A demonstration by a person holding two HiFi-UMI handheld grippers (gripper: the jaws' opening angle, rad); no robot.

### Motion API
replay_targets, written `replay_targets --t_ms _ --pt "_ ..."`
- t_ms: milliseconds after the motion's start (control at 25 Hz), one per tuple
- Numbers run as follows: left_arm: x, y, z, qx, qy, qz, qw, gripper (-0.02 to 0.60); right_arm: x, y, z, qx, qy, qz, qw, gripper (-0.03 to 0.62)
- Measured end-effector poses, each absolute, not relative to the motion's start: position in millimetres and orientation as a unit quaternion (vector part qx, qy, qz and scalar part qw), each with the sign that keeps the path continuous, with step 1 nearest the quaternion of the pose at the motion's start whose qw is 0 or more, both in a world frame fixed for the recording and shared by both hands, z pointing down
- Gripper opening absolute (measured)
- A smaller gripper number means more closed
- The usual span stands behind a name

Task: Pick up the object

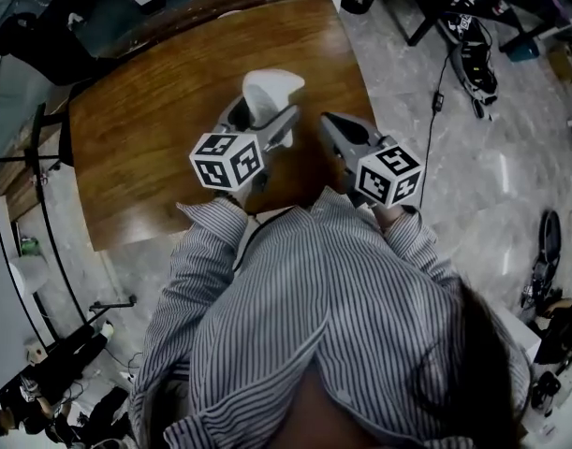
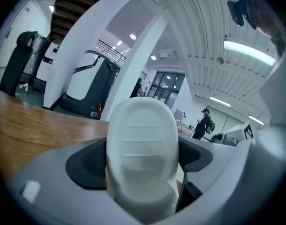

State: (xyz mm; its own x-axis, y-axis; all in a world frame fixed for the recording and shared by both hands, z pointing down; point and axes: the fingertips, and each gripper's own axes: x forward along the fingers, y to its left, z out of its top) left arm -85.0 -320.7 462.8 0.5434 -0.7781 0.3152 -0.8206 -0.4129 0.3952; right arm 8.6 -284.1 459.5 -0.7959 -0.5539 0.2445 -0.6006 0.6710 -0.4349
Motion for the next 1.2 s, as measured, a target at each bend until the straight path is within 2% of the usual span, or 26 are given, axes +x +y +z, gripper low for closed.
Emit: replay_targets --t_ms 120,400,1200 --pt "-98.9 -302.3 451.0 0.833 -0.485 -0.018 0.266 0.453 -6.5 -273.9 451.7 0.299 -0.924 0.235 0.052 0.002" --pt "-126.7 -274.3 449.7 0.822 -0.494 -0.068 0.275 0.453 -36.9 -261.8 442.6 0.274 -0.935 0.218 0.06 0.002" --pt "-135.4 -260.8 448.7 0.819 -0.495 -0.071 0.281 0.453 -48.2 -249.7 438.7 0.276 -0.937 0.196 0.084 0.002"
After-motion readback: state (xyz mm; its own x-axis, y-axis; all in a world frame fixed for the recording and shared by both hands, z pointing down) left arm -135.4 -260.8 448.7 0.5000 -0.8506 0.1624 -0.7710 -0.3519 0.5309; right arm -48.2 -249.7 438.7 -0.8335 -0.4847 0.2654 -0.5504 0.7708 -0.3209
